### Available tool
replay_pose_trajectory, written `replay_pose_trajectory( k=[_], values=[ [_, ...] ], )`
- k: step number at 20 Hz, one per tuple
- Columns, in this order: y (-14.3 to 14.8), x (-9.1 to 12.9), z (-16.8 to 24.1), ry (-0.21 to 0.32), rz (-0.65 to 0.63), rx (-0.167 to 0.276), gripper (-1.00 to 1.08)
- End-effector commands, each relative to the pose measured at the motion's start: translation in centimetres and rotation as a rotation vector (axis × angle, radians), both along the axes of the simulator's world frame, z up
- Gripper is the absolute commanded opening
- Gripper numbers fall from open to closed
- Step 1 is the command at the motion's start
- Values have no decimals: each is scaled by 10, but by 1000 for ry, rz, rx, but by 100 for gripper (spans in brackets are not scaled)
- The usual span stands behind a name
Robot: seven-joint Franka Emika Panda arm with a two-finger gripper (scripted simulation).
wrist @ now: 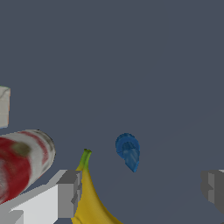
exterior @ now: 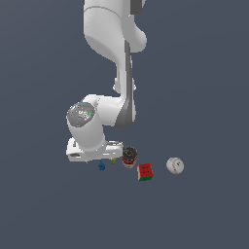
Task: Pick up a designated object from a clutter of objects.
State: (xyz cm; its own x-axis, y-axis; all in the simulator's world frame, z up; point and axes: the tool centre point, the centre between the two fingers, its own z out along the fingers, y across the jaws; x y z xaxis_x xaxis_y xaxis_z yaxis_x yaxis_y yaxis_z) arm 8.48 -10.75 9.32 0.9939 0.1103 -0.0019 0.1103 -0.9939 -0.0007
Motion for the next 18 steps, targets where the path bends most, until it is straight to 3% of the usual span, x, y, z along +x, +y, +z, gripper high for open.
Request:
replay_pose_trajectory(
  k=[1, 17, 18],
  values=[
    [0, 0, 0, -1, 1, 0, 100],
    [0, 1, -51, -2, 2, 0, 100],
    [0, 1, -51, -2, 2, 0, -100]
  ],
)
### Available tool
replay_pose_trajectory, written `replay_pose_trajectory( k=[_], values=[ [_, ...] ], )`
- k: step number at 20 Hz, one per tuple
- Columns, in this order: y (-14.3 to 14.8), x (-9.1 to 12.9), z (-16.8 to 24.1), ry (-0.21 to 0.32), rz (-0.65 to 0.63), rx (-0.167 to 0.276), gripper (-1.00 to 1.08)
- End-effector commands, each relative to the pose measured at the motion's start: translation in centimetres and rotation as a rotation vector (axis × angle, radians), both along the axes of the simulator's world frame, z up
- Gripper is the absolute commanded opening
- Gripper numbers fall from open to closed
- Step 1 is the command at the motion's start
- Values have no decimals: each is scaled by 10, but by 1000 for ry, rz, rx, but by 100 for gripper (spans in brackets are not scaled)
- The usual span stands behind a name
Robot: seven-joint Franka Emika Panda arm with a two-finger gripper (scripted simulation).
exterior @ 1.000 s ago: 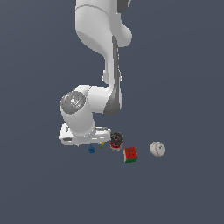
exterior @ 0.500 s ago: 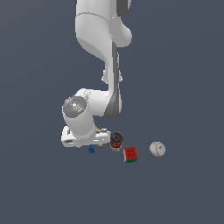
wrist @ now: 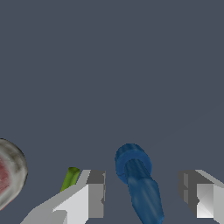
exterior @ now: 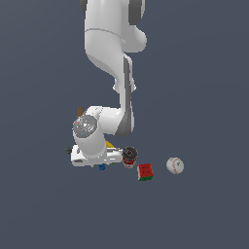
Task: Pick up a designated object from a clutter of objects.
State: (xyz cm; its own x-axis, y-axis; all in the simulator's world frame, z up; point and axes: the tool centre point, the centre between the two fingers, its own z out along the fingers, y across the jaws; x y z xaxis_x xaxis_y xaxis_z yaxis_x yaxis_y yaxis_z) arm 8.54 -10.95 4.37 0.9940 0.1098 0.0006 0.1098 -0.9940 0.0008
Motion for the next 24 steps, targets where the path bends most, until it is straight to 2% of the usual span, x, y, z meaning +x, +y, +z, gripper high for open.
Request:
replay_pose_trajectory(
  k=[1, 14, 24],
  values=[
    [2, 0, -2, 1, 2, 1, -100],
    [3, 0, 3, -1, 1, 0, -100],
    [29, -11, 46, -1, 1, 0, -100]
  ],
)
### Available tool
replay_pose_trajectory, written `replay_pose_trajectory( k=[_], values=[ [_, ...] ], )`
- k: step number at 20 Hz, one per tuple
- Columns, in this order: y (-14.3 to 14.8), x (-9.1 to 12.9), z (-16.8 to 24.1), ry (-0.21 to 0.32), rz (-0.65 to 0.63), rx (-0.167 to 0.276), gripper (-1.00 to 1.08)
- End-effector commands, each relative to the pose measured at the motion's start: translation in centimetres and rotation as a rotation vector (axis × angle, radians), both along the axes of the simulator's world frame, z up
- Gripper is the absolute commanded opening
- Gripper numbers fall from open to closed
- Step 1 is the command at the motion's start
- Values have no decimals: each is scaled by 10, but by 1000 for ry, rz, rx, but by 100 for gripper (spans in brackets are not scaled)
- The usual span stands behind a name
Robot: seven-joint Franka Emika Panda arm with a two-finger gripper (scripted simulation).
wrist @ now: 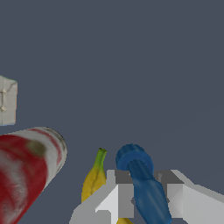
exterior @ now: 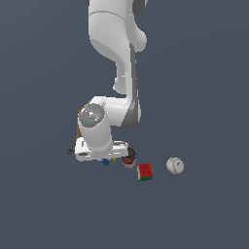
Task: Pick up a designated object from a clutter of objects.
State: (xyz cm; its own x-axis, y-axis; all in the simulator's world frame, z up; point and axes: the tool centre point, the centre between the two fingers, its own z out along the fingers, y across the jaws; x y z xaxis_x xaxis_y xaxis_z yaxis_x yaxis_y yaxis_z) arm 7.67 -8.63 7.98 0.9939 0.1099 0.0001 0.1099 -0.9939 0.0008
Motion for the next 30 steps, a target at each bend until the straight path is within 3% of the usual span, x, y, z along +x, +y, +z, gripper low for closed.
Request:
replay_pose_trajectory(
  k=[1, 30],
  values=[
    [11, -3, 17, -1, 1, 0, -100],
    [193, -65, 313, 0, 2, -2, -100]
  ],
)
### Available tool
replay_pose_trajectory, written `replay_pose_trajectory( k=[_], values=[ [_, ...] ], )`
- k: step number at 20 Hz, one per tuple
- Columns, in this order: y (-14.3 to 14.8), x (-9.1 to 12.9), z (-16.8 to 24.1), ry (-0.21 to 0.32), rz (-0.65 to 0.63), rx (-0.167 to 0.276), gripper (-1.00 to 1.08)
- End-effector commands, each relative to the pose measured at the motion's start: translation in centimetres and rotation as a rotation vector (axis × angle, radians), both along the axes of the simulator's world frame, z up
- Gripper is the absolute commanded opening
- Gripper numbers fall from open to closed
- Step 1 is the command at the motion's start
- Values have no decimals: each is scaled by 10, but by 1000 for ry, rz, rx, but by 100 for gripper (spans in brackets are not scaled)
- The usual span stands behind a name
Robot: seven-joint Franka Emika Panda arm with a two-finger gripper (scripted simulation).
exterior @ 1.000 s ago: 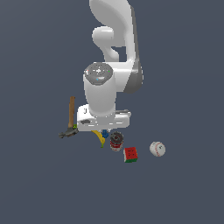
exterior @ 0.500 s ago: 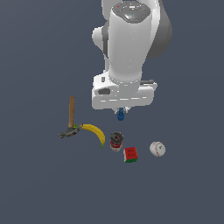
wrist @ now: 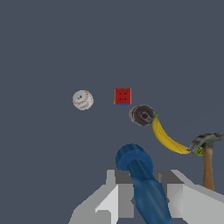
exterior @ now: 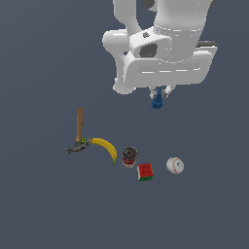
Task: Pick up a designated object from a clutter of objects.
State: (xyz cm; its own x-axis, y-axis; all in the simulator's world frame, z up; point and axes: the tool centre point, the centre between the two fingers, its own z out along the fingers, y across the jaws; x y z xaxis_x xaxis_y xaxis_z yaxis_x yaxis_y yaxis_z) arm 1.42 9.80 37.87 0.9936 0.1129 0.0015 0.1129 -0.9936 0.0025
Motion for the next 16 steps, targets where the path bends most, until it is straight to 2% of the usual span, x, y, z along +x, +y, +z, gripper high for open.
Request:
replay_pose_trajectory(
  k=[1, 8, 16],
  values=[
    [13, -4, 22, 1, -1, 0, -100],
    [38, -10, 62, 2, -1, 1, -100],
    [47, -11, 76, 2, -1, 2, -100]
  ],
)
